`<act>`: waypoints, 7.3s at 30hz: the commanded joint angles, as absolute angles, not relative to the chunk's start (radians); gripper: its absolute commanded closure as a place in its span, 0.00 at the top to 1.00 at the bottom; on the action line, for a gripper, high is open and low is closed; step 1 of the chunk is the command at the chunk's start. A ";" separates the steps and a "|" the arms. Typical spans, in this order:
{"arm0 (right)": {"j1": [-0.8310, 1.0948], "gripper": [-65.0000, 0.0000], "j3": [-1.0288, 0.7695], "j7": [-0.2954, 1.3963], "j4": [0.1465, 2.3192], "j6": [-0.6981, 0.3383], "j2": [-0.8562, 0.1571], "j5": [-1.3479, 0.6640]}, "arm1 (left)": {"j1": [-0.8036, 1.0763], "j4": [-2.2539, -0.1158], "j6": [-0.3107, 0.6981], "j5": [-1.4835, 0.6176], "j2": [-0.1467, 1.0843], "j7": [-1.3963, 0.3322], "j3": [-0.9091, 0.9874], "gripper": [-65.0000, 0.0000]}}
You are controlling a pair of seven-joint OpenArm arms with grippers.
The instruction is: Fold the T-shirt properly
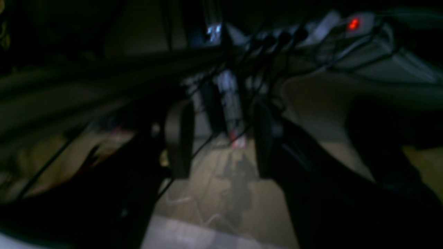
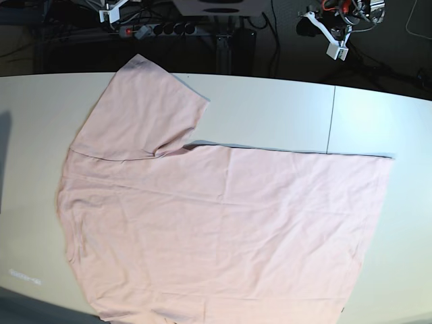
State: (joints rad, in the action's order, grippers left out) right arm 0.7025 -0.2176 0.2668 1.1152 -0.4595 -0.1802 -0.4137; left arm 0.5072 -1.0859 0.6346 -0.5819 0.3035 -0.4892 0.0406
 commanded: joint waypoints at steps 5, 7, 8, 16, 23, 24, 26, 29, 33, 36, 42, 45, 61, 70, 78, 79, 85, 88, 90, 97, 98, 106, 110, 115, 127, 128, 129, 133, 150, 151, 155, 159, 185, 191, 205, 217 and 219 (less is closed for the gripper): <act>0.842 0.43 -0.222 0.363 1.388 -0.532 -0.257 -0.535 | 0.641 -1.330 0.660 -0.633 0.340 -0.502 0.090 0.26; 0.886 0.43 -0.223 0.380 1.485 -0.533 -0.283 -0.570 | 0.680 -1.408 0.660 -0.633 0.347 -0.501 0.095 0.26; 0.907 0.43 -0.224 0.383 1.532 -0.534 -0.295 -0.590 | 0.696 -1.444 0.660 -0.633 0.350 -0.501 0.095 0.26; 0.945 0.53 -0.342 0.506 1.832 -0.540 -0.355 -0.760 | 0.736 -1.663 0.694 -0.632 0.350 -0.560 0.095 0.26; 0.923 0.58 -0.458 0.523 1.954 -0.540 -0.385 -0.836 | 0.737 -1.748 0.693 -0.635 0.350 -0.663 0.095 0.26; 0.910 0.58 -0.472 0.527 1.953 -0.540 -0.385 -0.841 | 0.738 -1.748 0.693 -0.638 0.350 -0.664 0.095 0.26; 0.876 0.60 -0.491 0.541 1.947 -0.540 -0.385 -0.852 | 0.737 -1.748 0.693 -0.655 0.350 -0.688 0.095 0.26; 0.822 0.62 -0.496 0.562 1.923 -0.540 -0.385 -0.865 | 0.737 -1.748 0.693 -0.689 0.350 -0.720 0.095 0.26; 0.754 0.62 -0.496 0.578 1.855 -0.539 -0.387 -0.880 | 0.737 -1.748 0.693 -0.696 0.350 -0.747 0.095 0.26; 0.691 0.62 -0.496 0.585 1.776 -0.539 -0.388 -0.886 | 0.738 -1.748 0.693 -0.695 0.352 -0.753 0.100 0.26; 0.603 0.62 -0.496 0.621 1.596 -0.540 -0.387 -0.957 | 0.749 -1.748 0.693 -0.700 0.352 -0.757 0.134 0.26; 0.560 0.62 -0.495 0.649 1.535 -0.542 -0.384 -0.993 | 0.748 -1.748 0.693 -0.699 0.352 -0.756 0.155 0.26; 0.539 0.62 -0.234 0.658 1.502 -0.546 -0.334 -0.959 | 0.748 -1.748 0.693 -0.752 0.352 -0.761 0.163 0.26; 0.493 0.57 -0.231 0.629 1.502 -0.546 -0.316 -0.904 | 0.734 -1.748 0.693 -0.802 0.353 -0.762 0.184 0.26; 0.455 0.00 -0.231 0.557 1.502 -0.547 -0.316 -0.755 | 0.714 -1.825 0.694 -0.933 0.362 -0.806 0.329 0.26; 0.446 0.00 -0.231 0.557 1.502 -0.547 -0.316 -0.737 | 0.707 -1.848 0.694 -0.937 0.375 -0.805 0.340 0.26; 0.418 0.00 -0.231 0.557 1.502 -0.547 -0.316 -0.714 | 0.630 -1.901 0.693 -0.952 0.471 -0.804 0.376 0.47; 0.407 0.00 -0.231 0.557 1.502 -0.547 -0.316 -0.710 | 0.556 -1.886 0.691 -0.945 0.514 -0.797 0.376 0.50; 0.405 0.00 -0.231 0.557 1.502 -0.547 -0.316 -0.710 | 0.501 -1.850 0.668 -0.933 0.544 -0.784 0.376 0.51; 0.405 0.00 -0.231 0.557 1.502 -0.547 -0.316 -0.687 | 0.279 -1.536 0.663 -0.947 0.585 -0.759 0.374 0.56; 0.405 0.00 -0.231 0.557 1.502 -0.547 -0.316 -0.687 | 0.242 -1.488 0.663 -0.947 0.586 -0.759 0.372 0.56; 0.408 0.00 -0.231 0.558 1.501 -0.547 -0.316 -0.687 | -0.035 -1.081 0.663 -0.954 0.633 -0.759 0.308 0.65; 0.408 0.00 -0.231 0.558 1.501 -0.547 -0.316 -0.687 | -0.154 -0.922 0.664 -0.953 0.641 -0.759 0.233 0.65; 0.408 0.00 -0.231 0.561 1.501 -0.547 -0.316 -0.687 | -0.262 -0.804 0.668 -0.929 0.641 -0.760 0.157 0.65; 0.408 0.00 -0.231 0.561 1.502 -0.547 -0.316 -0.688 | -0.290 -0.760 0.670 -0.807 0.640 -0.795 -0.042 0.65; 0.407 0.00 -0.231 0.561 1.502 -0.547 -0.316 -0.688 | -0.290 -0.760 0.670 -0.811 0.640 -0.816 -0.059 0.65; 0.408 0.00 -0.231 0.561 1.502 -0.547 -0.316 -0.688 | -0.290 -0.760 0.670 -0.813 0.640 -0.831 -0.075 0.65; 0.408 0.00 -0.231 0.561 1.502 -0.547 -0.316 -0.688 | -0.290 -0.760 0.670 -0.819 0.640 -0.844 -0.114 0.65; 0.408 0.00 -0.231 0.561 1.502 -0.547 -0.316 -0.707 | -0.288 -0.760 0.698 -0.862 0.609 -1.040 -0.114 0.65; 0.407 0.00 -0.231 0.561 1.502 -0.547 -0.316 -0.707 | -0.288 -0.760 0.698 -0.861 0.612 -1.036 -0.114 0.65; 0.408 0.00 -0.231 0.561 1.502 -0.547 -0.316 -0.707 | -0.292 -0.760 0.683 -0.863 0.644 -1.006 -0.113 0.65; 0.408 0.00 -0.231 0.561 1.502 -0.547 -0.316 -0.707 | -0.294 -0.760 0.658 -0.854 0.681 -1.006 -0.114 0.65; 0.408 0.00 -0.231 0.561 1.502 -0.547 -0.316 -0.707 | -0.285 -0.760 0.670 -0.785 0.592 -1.002 -0.114 0.00; 0.407 0.00 -0.232 0.582 1.507 -0.547 -0.316 -0.730 | -0.286 -0.760 0.698 -0.902 0.604 -0.997 -0.113 0.00; 0.426 0.00 -0.373 0.771 1.652 -0.567 -0.316 -0.912 | -0.286 -0.760 0.698 -1.322 0.715 -1.277 -0.069 0.00; 0.510 0.00 -0.527 0.861 1.802 -0.591 -0.322 -1.071 | -0.286 -0.873 0.698 -1.484 0.781 -1.396 -0.069 0.00; 0.510 0.00 -0.548 0.864 1.831 -0.591 -0.329 -1.071 | -0.293 -0.918 0.698 -1.484 0.796 -1.396 -0.069 0.00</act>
State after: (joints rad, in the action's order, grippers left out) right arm 0.5102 -0.5385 0.8803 1.8156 -0.5129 -0.3134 -1.0500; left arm -0.2672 -0.9031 0.7002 -1.4559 0.7708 -1.4063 -0.0772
